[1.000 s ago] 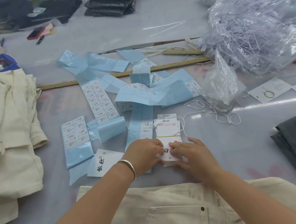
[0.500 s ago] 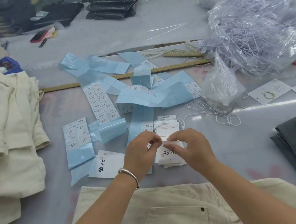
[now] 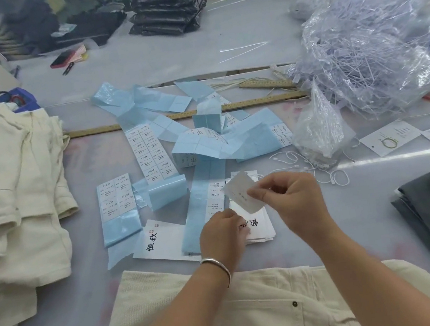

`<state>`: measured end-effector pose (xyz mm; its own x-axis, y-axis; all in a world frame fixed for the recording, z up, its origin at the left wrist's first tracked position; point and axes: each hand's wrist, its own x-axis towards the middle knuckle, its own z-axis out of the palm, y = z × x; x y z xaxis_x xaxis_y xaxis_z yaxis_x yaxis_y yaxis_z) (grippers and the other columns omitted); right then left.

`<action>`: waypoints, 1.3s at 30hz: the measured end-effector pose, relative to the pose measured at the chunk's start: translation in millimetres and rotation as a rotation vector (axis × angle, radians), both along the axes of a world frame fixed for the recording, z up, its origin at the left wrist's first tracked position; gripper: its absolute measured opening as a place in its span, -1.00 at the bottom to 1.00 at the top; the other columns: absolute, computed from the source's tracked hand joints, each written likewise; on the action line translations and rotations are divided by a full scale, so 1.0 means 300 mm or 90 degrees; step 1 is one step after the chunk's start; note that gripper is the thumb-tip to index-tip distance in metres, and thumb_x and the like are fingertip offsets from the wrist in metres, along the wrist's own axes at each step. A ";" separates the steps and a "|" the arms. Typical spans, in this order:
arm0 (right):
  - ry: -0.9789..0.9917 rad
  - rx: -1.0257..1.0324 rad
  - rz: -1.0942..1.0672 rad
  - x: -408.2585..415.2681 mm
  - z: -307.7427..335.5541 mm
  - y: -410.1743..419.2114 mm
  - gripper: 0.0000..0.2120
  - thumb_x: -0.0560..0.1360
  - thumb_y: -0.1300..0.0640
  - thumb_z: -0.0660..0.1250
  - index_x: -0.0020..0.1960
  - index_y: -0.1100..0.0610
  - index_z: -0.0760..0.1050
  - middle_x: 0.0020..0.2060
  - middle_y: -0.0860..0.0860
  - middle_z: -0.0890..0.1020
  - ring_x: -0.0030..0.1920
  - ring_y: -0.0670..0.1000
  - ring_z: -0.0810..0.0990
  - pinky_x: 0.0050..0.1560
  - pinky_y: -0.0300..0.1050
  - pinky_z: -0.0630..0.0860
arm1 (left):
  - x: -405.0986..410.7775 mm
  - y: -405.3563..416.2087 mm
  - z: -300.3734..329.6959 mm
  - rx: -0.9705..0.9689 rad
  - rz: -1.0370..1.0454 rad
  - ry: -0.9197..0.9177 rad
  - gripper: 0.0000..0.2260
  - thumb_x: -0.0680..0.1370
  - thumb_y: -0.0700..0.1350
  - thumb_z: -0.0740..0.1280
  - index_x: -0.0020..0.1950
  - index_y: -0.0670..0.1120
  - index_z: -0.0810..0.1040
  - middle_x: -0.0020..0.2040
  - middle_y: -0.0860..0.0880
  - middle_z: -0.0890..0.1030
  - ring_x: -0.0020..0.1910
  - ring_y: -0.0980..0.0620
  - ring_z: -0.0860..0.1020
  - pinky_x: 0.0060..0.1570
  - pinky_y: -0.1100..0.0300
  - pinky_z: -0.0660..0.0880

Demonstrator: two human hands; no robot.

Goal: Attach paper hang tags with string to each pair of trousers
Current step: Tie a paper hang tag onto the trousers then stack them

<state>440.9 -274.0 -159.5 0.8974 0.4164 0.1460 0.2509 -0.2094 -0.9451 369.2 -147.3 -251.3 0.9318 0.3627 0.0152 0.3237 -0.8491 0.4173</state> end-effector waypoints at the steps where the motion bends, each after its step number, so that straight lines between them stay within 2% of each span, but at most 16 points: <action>1: -0.002 0.025 0.014 -0.009 0.036 -0.018 -0.82 0.35 0.22 0.54 -0.34 -0.02 0.66 -0.60 -0.14 0.38 -0.52 -0.13 0.23 -0.46 -0.35 0.19 | 0.003 0.004 0.007 0.010 -0.008 0.020 -0.80 0.58 -0.05 0.26 0.04 -0.03 0.66 0.06 0.02 0.61 0.11 -0.01 0.52 0.01 0.15 0.41; 4: -0.014 0.059 0.064 -0.031 0.130 -0.081 -0.87 0.33 0.20 0.56 -0.28 0.00 0.67 -0.60 -0.06 0.33 -0.54 -0.10 0.22 -0.47 -0.33 0.19 | -0.007 0.022 0.044 -0.090 0.057 0.007 -0.76 0.59 -0.14 0.24 0.14 -0.02 0.66 0.15 -0.01 0.65 0.18 -0.03 0.55 0.15 0.19 0.41; 7: 0.052 0.129 0.163 -0.033 0.195 -0.147 -0.82 0.32 0.38 0.52 -0.27 0.12 0.65 -0.41 0.12 0.62 -0.40 -0.03 0.55 -0.32 -0.29 0.47 | -0.036 0.051 0.117 -0.543 0.211 -0.138 -0.81 0.60 -0.22 0.27 0.10 -0.07 0.66 0.08 -0.04 0.68 0.18 -0.04 0.57 0.17 0.12 0.48; 9: 0.089 0.161 0.230 -0.026 0.215 -0.180 -0.77 0.28 0.44 0.42 -0.37 0.13 0.58 -0.31 0.13 0.62 -0.26 0.03 0.57 -0.22 -0.24 0.48 | -0.064 0.057 0.201 -0.877 0.146 -0.159 -0.81 0.60 -0.09 0.28 0.10 -0.10 0.65 0.08 -0.08 0.68 0.16 -0.06 0.59 0.11 0.11 0.50; 11: 0.152 0.165 0.279 -0.025 0.221 -0.194 -0.80 0.22 0.42 0.26 -0.42 0.14 0.48 -0.31 0.15 0.56 -0.25 0.06 0.47 -0.25 -0.19 0.38 | -0.100 0.049 0.281 -0.982 0.001 -0.054 -0.63 0.58 0.11 0.23 0.17 -0.12 0.63 0.13 -0.11 0.66 0.13 -0.05 0.60 0.09 0.14 0.50; 13: 0.200 0.146 0.310 -0.040 0.217 -0.192 -0.81 0.16 0.42 0.17 -0.42 0.15 0.41 -0.30 0.18 0.51 -0.24 0.05 0.41 -0.27 -0.11 0.27 | -0.139 0.014 0.346 -0.972 -0.113 0.047 -0.63 0.51 0.14 0.33 0.15 -0.09 0.64 0.05 -0.10 0.65 0.02 -0.04 0.60 0.00 0.18 0.51; 15: 0.227 0.163 0.275 -0.062 0.204 -0.183 -0.82 0.17 0.39 0.17 -0.35 0.16 0.44 -0.21 0.18 0.53 -0.21 0.05 0.45 -0.25 -0.08 0.31 | -0.178 -0.037 0.390 -0.890 -0.148 0.033 -0.82 0.42 0.01 0.47 -0.06 -0.06 0.66 -0.15 -0.05 0.61 -0.20 0.05 0.52 -0.19 0.29 0.45; 18: 0.311 0.234 0.148 -0.118 0.188 -0.182 -0.73 0.33 0.11 0.32 -0.01 0.21 0.47 -0.07 0.14 0.59 -0.18 0.10 0.58 -0.21 -0.03 0.45 | -0.217 -0.101 0.407 -0.869 -0.020 -0.148 -0.87 0.45 -0.20 0.48 -0.26 -0.08 0.58 -0.31 -0.04 0.54 -0.39 0.10 0.39 -0.39 0.35 0.33; 20: 0.315 0.158 0.140 -0.170 0.173 -0.199 -0.48 0.31 -0.16 0.39 0.04 0.24 0.45 -0.13 0.09 0.63 -0.20 0.13 0.60 -0.23 -0.02 0.47 | -0.239 -0.129 0.409 -0.811 0.068 -0.254 -0.87 0.51 -0.25 0.42 -0.23 -0.13 0.57 -0.36 0.01 0.54 -0.42 0.13 0.41 -0.39 0.36 0.34; 21: 0.282 0.109 0.154 -0.202 0.172 -0.206 -0.49 0.29 -0.18 0.42 0.00 0.23 0.48 -0.17 0.06 0.66 -0.21 0.14 0.61 -0.22 -0.03 0.50 | -0.249 -0.141 0.411 -0.767 0.087 -0.278 -0.89 0.52 -0.26 0.41 -0.21 -0.14 0.57 -0.37 0.03 0.55 -0.42 0.15 0.43 -0.37 0.36 0.36; 24: 0.166 0.053 0.140 -0.275 0.167 -0.207 -0.91 0.37 0.16 0.40 -0.14 0.15 0.60 -0.26 0.10 0.67 -0.26 0.07 0.60 -0.20 -0.01 0.52 | -0.280 -0.183 0.410 -0.556 0.140 -0.316 -0.84 0.45 -0.20 0.50 -0.10 -0.13 0.53 -0.24 0.02 0.60 -0.31 0.13 0.52 -0.29 0.39 0.42; 26: 0.065 -0.011 0.060 -0.292 0.163 -0.206 -0.85 0.38 0.32 0.34 -0.33 0.17 0.47 -0.46 0.05 0.49 -0.39 -0.04 0.40 -0.31 -0.06 0.37 | -0.302 -0.199 0.408 -0.422 0.148 -0.352 -0.73 0.39 -0.12 0.55 -0.09 -0.07 0.48 -0.22 0.02 0.55 -0.30 0.15 0.50 -0.28 0.39 0.40; 28: 0.005 -0.074 0.070 -0.303 0.177 -0.206 -0.71 0.38 0.33 0.35 -0.40 0.13 0.30 -0.51 0.01 0.34 -0.41 -0.06 0.29 -0.35 -0.06 0.27 | -0.318 -0.216 0.429 -0.529 0.059 -0.333 -0.73 0.37 -0.01 0.54 -0.17 -0.06 0.48 -0.30 0.04 0.53 -0.35 0.13 0.47 -0.35 0.34 0.39; 31: 0.132 -0.020 0.282 -0.323 0.213 -0.232 -0.78 0.34 0.27 0.40 -0.26 0.17 0.34 -0.40 0.20 0.55 -0.34 0.01 0.47 -0.37 -0.04 0.34 | -0.339 -0.231 0.462 -0.788 -0.045 -0.258 -0.75 0.34 0.03 0.51 -0.26 -0.06 0.50 -0.39 -0.03 0.51 -0.43 0.03 0.45 -0.42 0.24 0.40; 34: 0.201 0.030 0.402 -0.325 0.231 -0.270 -0.68 0.34 0.10 0.50 -0.13 0.18 0.38 -0.29 0.18 0.63 -0.26 0.04 0.55 -0.35 -0.19 0.39 | -0.359 -0.229 0.478 -0.848 -0.072 -0.244 -0.76 0.35 -0.03 0.52 -0.28 -0.08 0.48 -0.41 -0.09 0.52 -0.46 -0.03 0.48 -0.43 0.23 0.40; 39: 0.196 0.085 0.386 -0.345 0.242 -0.290 -0.64 0.37 0.04 0.50 -0.15 0.22 0.37 -0.31 0.18 0.64 -0.28 0.09 0.59 -0.40 -0.20 0.39 | -0.386 -0.251 0.491 -0.910 -0.118 -0.278 -0.82 0.35 -0.07 0.52 -0.28 -0.06 0.54 -0.42 -0.06 0.49 -0.48 0.00 0.44 -0.45 0.25 0.42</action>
<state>337.4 -360.9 -86.8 0.5213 0.8533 0.0073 0.0034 0.0065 -1.0000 253.6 -222.5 -104.1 0.9806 0.1915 0.0411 -0.1040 0.3314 0.9377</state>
